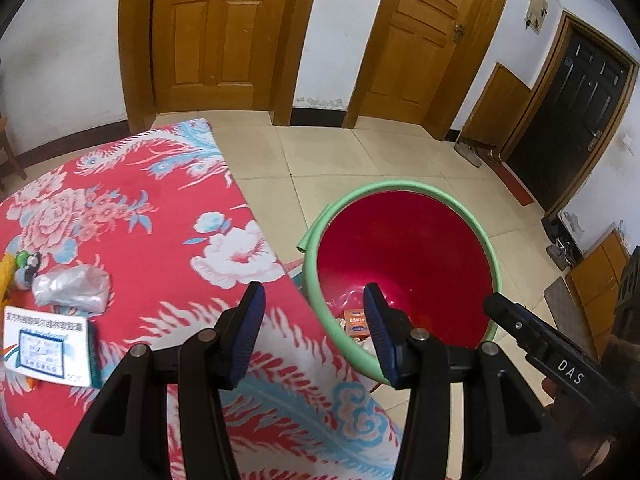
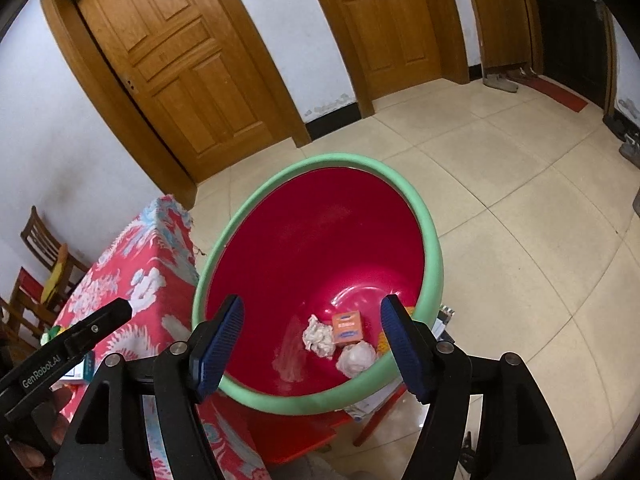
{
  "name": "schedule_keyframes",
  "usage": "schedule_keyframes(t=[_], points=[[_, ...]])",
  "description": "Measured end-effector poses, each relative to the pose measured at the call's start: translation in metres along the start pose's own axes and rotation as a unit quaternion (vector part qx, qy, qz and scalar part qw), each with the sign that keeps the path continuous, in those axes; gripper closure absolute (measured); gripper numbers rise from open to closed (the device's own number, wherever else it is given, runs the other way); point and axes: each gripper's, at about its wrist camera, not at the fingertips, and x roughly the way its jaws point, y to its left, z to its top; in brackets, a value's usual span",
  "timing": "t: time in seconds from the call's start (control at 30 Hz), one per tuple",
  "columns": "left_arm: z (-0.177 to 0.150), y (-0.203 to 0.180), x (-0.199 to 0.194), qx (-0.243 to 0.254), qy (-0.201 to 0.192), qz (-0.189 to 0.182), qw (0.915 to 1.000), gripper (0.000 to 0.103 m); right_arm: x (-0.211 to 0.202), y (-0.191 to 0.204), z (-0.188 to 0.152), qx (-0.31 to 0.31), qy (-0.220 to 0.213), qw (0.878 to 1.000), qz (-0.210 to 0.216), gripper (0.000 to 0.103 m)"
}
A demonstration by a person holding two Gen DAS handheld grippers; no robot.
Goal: Collect trash
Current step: 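Move both tools back toward the table while the left tool approaches the white cloth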
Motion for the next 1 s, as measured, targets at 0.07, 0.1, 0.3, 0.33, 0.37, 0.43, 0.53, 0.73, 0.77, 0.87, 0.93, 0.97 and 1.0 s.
schedule_keyframes(t=[0.07,0.1,0.3,0.33,0.37,0.43,0.53,0.73,0.77,0.87,0.93,0.97,1.0], points=[[0.000,0.005,-0.004,-0.003,-0.002,0.001,1.0000,0.052,-0.003,0.002,-0.001,0.000,-0.003,1.000,0.001,0.030],[-0.001,0.008,-0.007,-0.006,-0.004,0.003,1.0000,0.052,-0.005,0.004,-0.002,0.000,-0.005,1.000,0.002,0.030],[-0.007,0.027,-0.026,-0.025,-0.015,0.013,0.9995,0.052,-0.016,0.010,-0.010,0.007,-0.011,1.000,0.010,0.028],[-0.008,0.031,-0.030,-0.029,-0.017,0.014,0.9993,0.052,-0.018,0.012,-0.011,0.007,-0.011,1.000,0.012,0.028],[-0.009,0.035,-0.033,-0.031,-0.019,0.016,0.9992,0.052,-0.019,0.013,-0.013,0.007,-0.010,1.000,0.014,0.028],[-0.011,0.043,-0.040,-0.037,-0.024,0.021,0.9988,0.052,-0.022,0.016,-0.015,0.007,-0.009,1.000,0.017,0.028],[-0.014,0.055,-0.050,-0.047,-0.030,0.029,0.9980,0.052,-0.025,0.022,-0.019,0.006,-0.008,1.000,0.020,0.028],[-0.021,0.081,-0.072,-0.068,-0.043,0.050,0.9955,0.052,-0.031,0.041,-0.027,-0.006,-0.008,0.999,0.031,0.028],[-0.022,0.085,-0.075,-0.070,-0.046,0.054,0.9950,0.052,-0.031,0.044,-0.028,-0.008,-0.007,0.999,0.033,0.028],[-0.026,0.099,-0.084,-0.080,-0.050,0.063,0.9935,0.052,-0.033,0.056,-0.032,-0.019,-0.007,0.999,0.039,0.028],[-0.030,0.109,-0.089,-0.088,-0.053,0.068,0.9923,0.052,-0.033,0.063,-0.034,-0.025,-0.008,0.999,0.041,0.028],[-0.031,0.115,-0.092,-0.092,-0.054,0.072,0.9917,0.052,-0.033,0.065,-0.035,-0.027,-0.008,0.999,0.042,0.028],[-0.032,0.120,-0.094,-0.095,-0.055,0.076,0.9911,0.052,-0.034,0.070,-0.037,-0.029,-0.008,0.999,0.045,0.028]])
